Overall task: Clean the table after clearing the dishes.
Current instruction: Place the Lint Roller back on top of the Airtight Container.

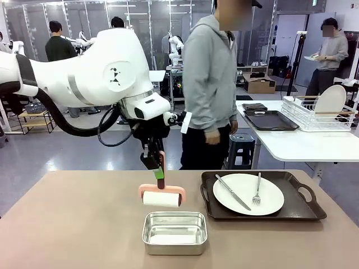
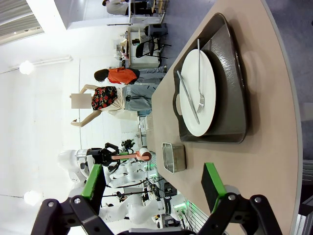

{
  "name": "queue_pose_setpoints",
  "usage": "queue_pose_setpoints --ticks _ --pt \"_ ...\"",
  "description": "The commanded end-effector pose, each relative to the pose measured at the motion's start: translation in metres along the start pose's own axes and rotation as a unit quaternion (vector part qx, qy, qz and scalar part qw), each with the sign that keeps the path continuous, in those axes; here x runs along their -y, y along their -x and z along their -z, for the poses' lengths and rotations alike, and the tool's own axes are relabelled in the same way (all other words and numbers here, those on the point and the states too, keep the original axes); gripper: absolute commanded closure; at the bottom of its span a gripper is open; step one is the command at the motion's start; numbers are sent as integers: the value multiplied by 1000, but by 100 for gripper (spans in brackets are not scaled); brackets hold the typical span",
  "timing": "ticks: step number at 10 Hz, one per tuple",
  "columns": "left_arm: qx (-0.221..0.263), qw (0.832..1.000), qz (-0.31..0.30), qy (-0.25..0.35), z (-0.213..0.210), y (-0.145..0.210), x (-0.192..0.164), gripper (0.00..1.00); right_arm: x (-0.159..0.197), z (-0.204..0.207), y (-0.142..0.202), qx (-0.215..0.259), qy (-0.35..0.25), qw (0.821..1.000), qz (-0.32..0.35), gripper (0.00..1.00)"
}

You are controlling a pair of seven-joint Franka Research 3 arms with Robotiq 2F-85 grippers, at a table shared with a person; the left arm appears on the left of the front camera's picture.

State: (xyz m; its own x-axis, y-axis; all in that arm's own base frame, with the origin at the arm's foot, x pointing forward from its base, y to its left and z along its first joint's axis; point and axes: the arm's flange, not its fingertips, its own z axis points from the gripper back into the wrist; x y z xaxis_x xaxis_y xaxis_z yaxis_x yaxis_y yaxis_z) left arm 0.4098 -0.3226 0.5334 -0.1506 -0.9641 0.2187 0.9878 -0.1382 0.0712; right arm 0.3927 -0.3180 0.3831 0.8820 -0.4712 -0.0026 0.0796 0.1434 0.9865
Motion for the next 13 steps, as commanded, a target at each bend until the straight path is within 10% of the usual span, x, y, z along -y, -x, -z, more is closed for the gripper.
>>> queue_pose_setpoints --ticks 1,13 --pt "-11 998 -37 -47 -4 10 -2 79 -4 -1 2 1 -2 1000 2 0" --pt "-13 999 -39 -2 70 -9 -12 79 -4 -1 2 1 -2 1000 2 0"
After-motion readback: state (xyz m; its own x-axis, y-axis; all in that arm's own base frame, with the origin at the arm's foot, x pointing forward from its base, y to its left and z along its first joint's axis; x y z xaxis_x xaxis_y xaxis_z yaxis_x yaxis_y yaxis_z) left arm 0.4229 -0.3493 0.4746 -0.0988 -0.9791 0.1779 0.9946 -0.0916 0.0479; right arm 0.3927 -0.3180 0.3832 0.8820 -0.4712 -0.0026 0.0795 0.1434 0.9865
